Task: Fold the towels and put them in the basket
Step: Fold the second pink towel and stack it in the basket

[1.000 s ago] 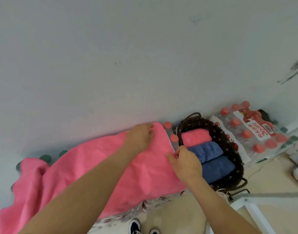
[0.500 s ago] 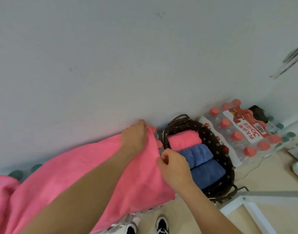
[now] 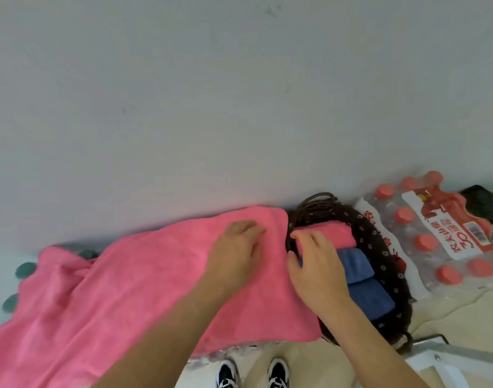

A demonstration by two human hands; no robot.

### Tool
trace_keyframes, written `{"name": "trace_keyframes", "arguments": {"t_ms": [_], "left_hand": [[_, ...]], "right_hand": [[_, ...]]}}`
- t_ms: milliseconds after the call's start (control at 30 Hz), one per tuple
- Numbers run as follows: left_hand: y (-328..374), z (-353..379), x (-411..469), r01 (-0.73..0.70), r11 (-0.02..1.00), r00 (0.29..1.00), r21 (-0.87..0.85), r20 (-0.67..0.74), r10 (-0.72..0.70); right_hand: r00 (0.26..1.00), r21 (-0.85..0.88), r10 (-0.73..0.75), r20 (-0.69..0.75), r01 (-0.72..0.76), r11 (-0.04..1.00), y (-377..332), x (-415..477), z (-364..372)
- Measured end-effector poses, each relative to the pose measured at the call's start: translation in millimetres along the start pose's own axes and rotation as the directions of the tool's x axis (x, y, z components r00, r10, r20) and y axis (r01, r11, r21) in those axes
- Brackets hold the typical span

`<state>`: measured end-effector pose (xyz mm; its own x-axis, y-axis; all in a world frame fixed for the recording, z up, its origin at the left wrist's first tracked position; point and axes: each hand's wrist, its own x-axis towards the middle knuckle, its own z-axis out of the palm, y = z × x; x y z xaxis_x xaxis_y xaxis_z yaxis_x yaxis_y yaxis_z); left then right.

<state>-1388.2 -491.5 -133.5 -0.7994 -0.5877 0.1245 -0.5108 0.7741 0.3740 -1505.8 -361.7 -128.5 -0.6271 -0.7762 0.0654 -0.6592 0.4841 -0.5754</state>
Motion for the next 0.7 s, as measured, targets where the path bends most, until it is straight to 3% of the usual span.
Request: {"name": "trace_keyframes", "arguments": {"t_ms": [100,233,367,500,633,700], "left_hand": [[-20,-4,-35,0.004,0.988,0.998,0.154,0.066,-0.014],[-24,-22,-47,0.011,1.0,0.994,-0.024,0.106,-0.009],[-51,-63,-68,0.247,0.958,0.962,-0.145,-0.081,-0.261],[-124,-113,-113,0.445,0.892,0.824,-0.079,-0.355,-0.442],[-216,-148,-157,0.695,0.716,0.647,-0.06,-0.382,-0.66],[-247,-149,-173,0.778,0.627,0.593,-0.038,-0.287,-0.752]], "right_hand": [[0.976,-0.028,-0.211,0.056,0.213,0.977,-25,6,17],[0.933,-0.178,-0.265,0.243,0.311,0.934,-42,8,34],[0.938,-0.326,-0.191,0.289,0.284,0.902,-52,18,35],[0.935,-0.424,-0.116,0.335,0.259,0.868,-87,32,35],[0.887,-0.131,-0.238,0.396,0.311,0.941,-142,35,70],[0.863,0.044,-0.302,0.406,0.312,0.949,-179,29,94]]}}
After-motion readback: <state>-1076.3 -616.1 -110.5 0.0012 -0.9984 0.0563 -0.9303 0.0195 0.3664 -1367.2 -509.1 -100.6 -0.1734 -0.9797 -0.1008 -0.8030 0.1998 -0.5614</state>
